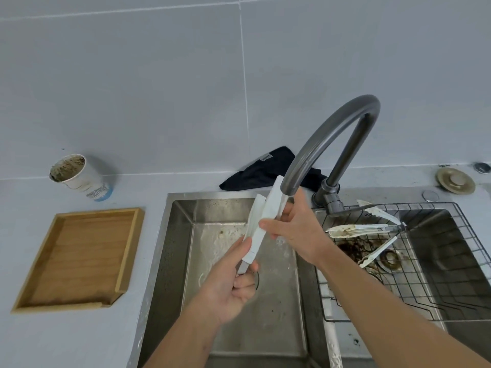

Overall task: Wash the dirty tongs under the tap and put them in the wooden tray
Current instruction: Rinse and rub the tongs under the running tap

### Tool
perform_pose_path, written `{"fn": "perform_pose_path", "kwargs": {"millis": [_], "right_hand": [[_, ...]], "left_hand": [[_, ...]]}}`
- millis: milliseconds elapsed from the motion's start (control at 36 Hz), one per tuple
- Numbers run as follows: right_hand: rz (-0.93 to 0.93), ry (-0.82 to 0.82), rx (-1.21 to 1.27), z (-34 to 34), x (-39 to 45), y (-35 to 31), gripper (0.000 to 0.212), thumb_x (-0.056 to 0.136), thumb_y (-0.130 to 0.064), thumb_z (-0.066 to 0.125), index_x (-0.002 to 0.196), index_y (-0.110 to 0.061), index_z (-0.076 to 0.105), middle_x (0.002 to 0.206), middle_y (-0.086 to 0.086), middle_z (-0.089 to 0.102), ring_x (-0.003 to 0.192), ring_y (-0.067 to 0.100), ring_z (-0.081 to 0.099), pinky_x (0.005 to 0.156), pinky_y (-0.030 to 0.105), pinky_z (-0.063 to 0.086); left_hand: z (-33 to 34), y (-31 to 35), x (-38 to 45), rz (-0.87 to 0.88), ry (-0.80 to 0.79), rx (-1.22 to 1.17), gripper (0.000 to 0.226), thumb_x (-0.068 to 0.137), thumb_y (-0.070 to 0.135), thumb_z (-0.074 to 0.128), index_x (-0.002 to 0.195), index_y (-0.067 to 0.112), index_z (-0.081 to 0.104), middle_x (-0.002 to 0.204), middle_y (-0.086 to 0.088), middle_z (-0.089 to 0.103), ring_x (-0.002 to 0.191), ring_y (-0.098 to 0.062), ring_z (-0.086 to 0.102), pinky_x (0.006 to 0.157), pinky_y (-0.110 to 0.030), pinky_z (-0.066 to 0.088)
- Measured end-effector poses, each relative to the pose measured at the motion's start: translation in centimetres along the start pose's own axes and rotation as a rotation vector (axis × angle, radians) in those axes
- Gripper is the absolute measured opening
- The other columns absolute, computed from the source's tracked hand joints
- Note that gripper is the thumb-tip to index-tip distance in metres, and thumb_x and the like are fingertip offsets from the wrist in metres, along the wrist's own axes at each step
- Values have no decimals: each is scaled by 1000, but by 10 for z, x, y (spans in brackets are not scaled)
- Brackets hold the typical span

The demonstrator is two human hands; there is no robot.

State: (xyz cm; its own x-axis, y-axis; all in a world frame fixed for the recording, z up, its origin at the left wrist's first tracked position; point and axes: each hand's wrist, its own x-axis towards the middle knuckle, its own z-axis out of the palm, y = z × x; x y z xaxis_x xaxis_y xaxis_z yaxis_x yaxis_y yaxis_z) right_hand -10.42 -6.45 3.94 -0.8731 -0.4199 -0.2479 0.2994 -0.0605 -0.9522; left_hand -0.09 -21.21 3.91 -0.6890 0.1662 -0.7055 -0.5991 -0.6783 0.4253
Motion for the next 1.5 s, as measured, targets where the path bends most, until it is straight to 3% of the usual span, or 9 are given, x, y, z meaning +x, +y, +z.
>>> {"fn": "perform_pose_path", "kwargs": {"millis": [194,306,389,472,833,944,1167,1361,1500], "right_hand": [[23,185,37,-3,8,-6,16,107,-20,47,120,-19,55,73,18,62,53,22,54,48,31,49],[18,220,-37,-3,5,-3,24,106,-19,49,130,-18,53,70,6,66,58,22,59,57,37,55],[51,113,-99,0,-3,3,62,95,-15,69,146,-29,37,84,7,75,72,37,67,66,37,59],[21,44,-88,3,-11,9,83,84,-7,79,143,-43,33,95,6,76,74,24,69,66,36,57],[64,322,-215,-12,3,-20,4,102,-20,55,100,-17,57,62,-3,64,44,3,56,42,18,44],[129,299,-207,-9,-2,-10,21,103,-26,55,123,-22,55,84,5,69,57,7,62,52,24,53],[221,114,-303,1,-16,9,124,74,-23,90,158,-49,2,126,-3,63,86,23,75,68,37,65],[236,283,-313,-9,-2,-7,48,91,-29,74,133,-24,50,97,7,74,72,12,72,62,27,61],[221,307,-208,-8,-1,-6,19,101,-25,57,120,-20,55,103,14,72,66,12,74,56,26,59]], "left_hand": [[2,-7,-1,-33,28,43,50,77,39,73,124,27,61,67,-1,48,35,-2,26,29,-13,20],[4,-6,-1,-10,22,80,53,77,40,74,127,28,63,67,-2,48,38,-2,24,31,-13,20],[4,-6,-1,1,21,98,54,79,41,73,131,30,63,68,-2,48,39,-3,24,32,-14,20],[2,-8,-3,14,17,132,51,82,42,70,131,30,62,68,-3,49,40,-4,24,33,-15,21],[8,-13,-4,220,122,332,36,95,26,67,125,44,63,77,-6,47,45,-7,38,40,-19,27],[7,-13,1,329,193,422,48,92,21,72,129,50,58,82,-7,52,63,-13,51,44,-18,39],[0,-22,3,423,204,526,54,89,23,75,129,55,56,66,-10,45,68,-28,41,53,-31,38],[1,-25,-3,492,235,628,67,91,17,71,131,59,38,52,9,36,54,-11,41,54,-22,44],[-1,-22,-5,546,269,665,70,91,16,72,137,54,35,53,11,34,51,-8,38,51,-23,41]]}}
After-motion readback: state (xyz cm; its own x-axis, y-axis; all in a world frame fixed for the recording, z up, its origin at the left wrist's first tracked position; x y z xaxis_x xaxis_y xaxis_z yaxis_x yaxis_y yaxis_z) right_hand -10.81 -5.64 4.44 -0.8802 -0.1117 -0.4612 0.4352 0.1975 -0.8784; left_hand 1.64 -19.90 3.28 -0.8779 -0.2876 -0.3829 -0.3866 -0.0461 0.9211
